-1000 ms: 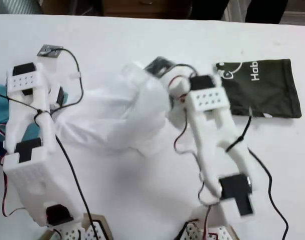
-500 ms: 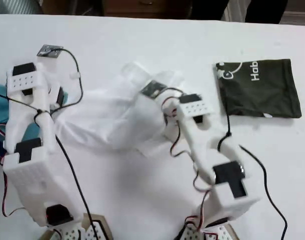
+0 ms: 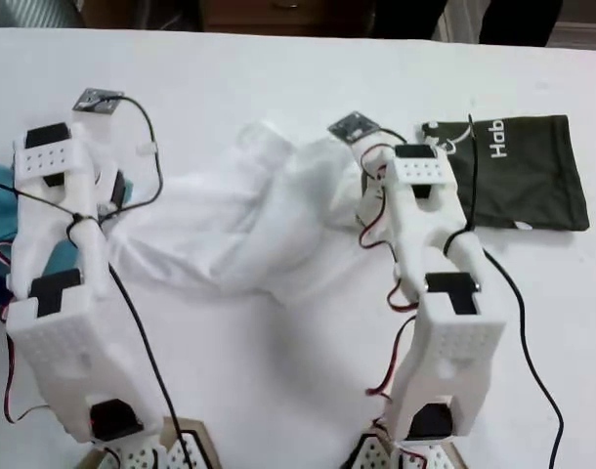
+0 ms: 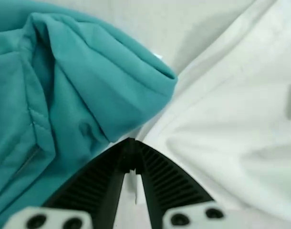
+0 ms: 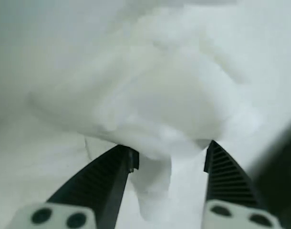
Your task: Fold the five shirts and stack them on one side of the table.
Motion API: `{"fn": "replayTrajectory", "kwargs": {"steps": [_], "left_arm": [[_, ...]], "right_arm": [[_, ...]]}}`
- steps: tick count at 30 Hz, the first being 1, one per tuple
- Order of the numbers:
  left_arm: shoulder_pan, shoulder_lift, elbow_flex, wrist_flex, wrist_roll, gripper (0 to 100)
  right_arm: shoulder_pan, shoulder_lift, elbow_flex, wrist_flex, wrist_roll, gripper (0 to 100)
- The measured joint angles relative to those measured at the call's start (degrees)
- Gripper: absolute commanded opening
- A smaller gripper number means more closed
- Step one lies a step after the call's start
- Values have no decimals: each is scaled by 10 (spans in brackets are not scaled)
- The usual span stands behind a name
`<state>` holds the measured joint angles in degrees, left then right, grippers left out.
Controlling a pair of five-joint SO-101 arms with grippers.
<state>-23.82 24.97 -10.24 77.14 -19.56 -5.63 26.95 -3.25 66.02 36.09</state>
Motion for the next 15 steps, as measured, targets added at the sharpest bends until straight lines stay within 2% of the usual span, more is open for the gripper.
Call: {"fn": "replayTrajectory", "kwargs": {"steps": [3, 9, 15], "left_arm": [[0, 0, 0, 0, 0, 27], [14, 0, 0, 0, 0, 27], [15, 0, 0, 0, 0, 27]], "right_arm": [[2, 1, -25, -21, -9, 223], [2, 1, -64, -84, -91, 223], [2, 1, -110, -28, -118, 225]]}}
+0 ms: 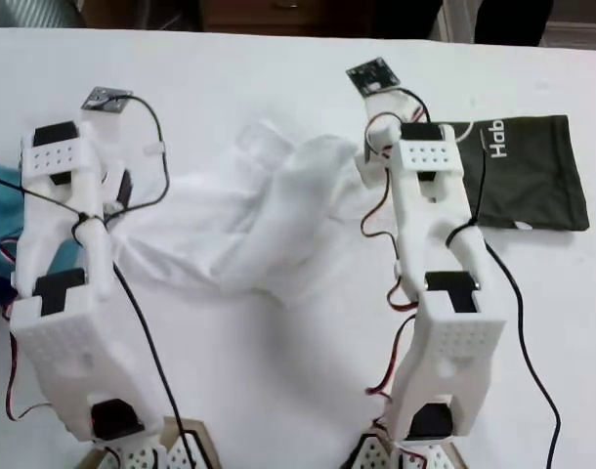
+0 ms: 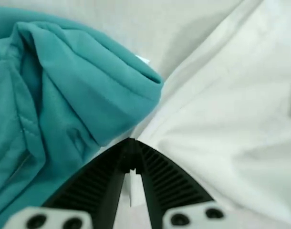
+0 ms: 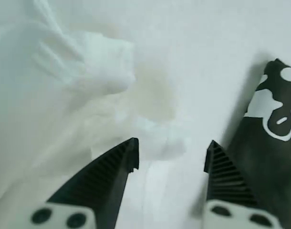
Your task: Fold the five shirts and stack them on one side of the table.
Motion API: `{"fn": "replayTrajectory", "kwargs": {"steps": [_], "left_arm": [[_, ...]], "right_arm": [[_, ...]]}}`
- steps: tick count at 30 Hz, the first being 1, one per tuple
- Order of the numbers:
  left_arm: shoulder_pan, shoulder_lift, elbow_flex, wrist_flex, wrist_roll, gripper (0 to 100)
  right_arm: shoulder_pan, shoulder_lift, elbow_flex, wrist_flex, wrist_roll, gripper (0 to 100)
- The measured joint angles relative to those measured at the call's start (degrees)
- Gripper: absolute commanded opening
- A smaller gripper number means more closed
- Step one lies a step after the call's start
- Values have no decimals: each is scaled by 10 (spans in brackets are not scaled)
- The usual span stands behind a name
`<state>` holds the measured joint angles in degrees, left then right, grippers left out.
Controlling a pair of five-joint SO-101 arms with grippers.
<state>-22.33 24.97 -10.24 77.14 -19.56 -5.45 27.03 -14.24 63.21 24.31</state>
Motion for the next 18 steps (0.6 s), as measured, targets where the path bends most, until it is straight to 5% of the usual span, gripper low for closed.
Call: {"fn": "replayTrajectory", "kwargs": {"steps": [18], "left_arm": [[0, 0, 0, 24, 0, 27]], "right_arm": [[-18, -89, -18, 209, 0, 226]]}}
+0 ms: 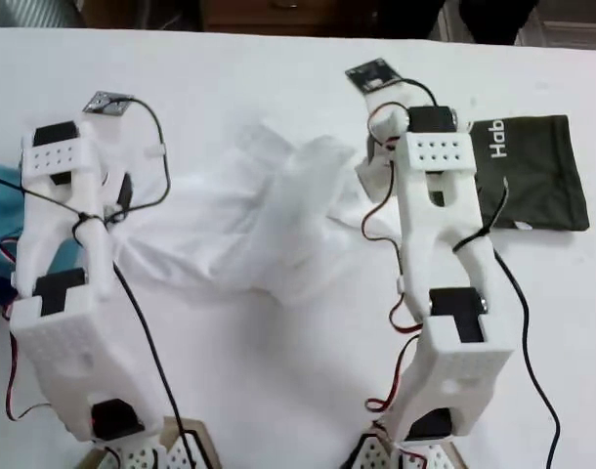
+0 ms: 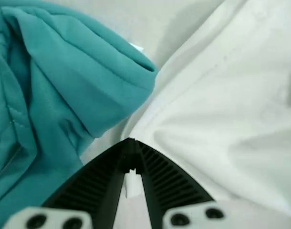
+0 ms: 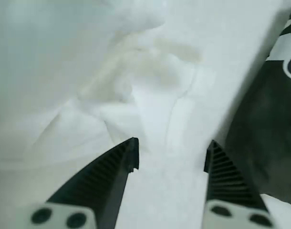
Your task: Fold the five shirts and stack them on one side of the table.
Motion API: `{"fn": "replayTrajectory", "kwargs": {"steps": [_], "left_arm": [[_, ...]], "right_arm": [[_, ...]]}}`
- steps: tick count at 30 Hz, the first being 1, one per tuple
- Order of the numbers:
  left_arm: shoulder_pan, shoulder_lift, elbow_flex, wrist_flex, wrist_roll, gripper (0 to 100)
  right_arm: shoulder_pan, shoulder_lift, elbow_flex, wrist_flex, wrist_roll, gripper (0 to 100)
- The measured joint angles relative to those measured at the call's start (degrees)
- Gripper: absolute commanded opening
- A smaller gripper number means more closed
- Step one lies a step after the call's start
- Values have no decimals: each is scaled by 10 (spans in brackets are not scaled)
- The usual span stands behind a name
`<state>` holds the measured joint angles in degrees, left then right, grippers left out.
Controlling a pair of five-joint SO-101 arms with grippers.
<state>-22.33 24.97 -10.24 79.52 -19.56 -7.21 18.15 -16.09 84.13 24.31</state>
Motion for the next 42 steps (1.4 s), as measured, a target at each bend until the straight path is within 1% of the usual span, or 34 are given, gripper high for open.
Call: {"fn": "replayTrajectory", "kwargs": {"steps": [3, 5, 8, 10, 14, 19, 21, 24, 26, 28, 33, 37, 42], "left_arm": [[0, 0, 0, 0, 0, 27], [0, 0, 0, 2, 4, 27], [0, -11, 4, 4, 26, 27], [0, -41, 17, 4, 32, 27], [0, -123, 76, -18, 32, 27], [0, -203, 172, -48, 31, 27], [0, -221, 201, -62, 31, 27], [0, -232, 226, -73, 31, 27], [1, -233, 229, -76, 33, 27], [1, -234, 229, -76, 35, 27], [1, -234, 229, -76, 35, 27], [1, -234, 229, -75, 35, 27], [1, -234, 229, -75, 35, 27]], "right_arm": [[-17, -17, 25, 3, 0, 226], [-32, -46, 69, -18, 0, 226], [-50, -103, 164, -82, -15, 226], [-55, -147, 241, -135, -27, 226], [-53, -221, 368, -218, -37, 224], [-55, -259, 445, -236, -37, 224], [-62, -261, 462, -236, -37, 224], [-101, -261, 491, -240, -37, 224], [-135, -260, 503, -258, -37, 225], [-149, -247, 504, -284, -44, 225], [-129, -174, 500, -345, -50, 226], [-95, -107, 468, -352, -51, 226], [-89, -72, 422, -339, -50, 224]]}}
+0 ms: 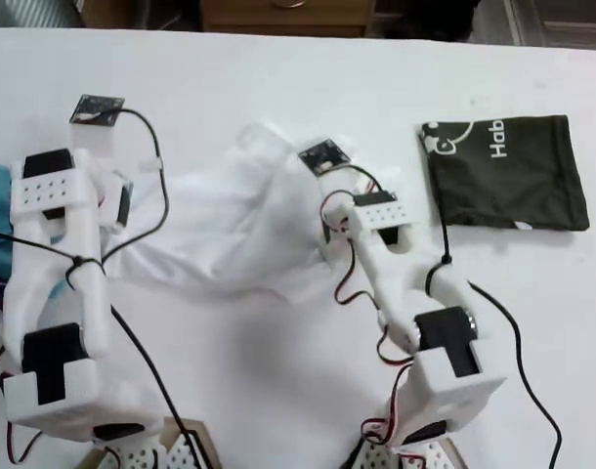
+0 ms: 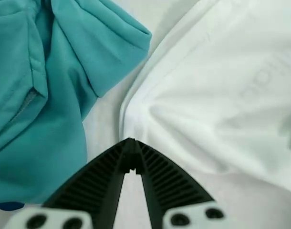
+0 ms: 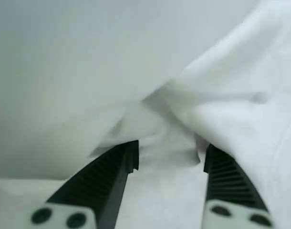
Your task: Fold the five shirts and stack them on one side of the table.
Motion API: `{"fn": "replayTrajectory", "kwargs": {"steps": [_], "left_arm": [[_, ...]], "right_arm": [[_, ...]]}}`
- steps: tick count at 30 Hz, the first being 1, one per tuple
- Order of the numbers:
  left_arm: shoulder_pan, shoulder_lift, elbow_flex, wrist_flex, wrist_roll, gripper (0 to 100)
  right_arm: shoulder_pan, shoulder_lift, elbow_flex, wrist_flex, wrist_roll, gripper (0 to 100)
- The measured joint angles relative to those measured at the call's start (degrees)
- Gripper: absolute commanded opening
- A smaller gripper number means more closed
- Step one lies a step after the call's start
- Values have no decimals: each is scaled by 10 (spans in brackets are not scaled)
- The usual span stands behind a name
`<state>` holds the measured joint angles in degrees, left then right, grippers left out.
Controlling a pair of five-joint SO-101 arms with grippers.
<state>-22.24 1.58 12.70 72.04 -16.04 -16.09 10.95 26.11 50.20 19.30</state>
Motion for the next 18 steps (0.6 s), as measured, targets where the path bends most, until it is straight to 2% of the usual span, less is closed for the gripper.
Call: {"fn": "replayTrajectory", "kwargs": {"steps": [4, 8, 9, 18], "left_arm": [[0, 0, 0, 0, 0, 27], [0, 0, 0, 0, 0, 27], [0, 0, 0, 0, 0, 27], [0, -34, 4, 47, 2, 27]], "right_arm": [[0, 12, -16, 8, -1, 200], [1, 30, -46, 40, 0, 5], [5, 33, -52, 40, -2, 36], [10, 6, -49, 52, -4, 19]]}}
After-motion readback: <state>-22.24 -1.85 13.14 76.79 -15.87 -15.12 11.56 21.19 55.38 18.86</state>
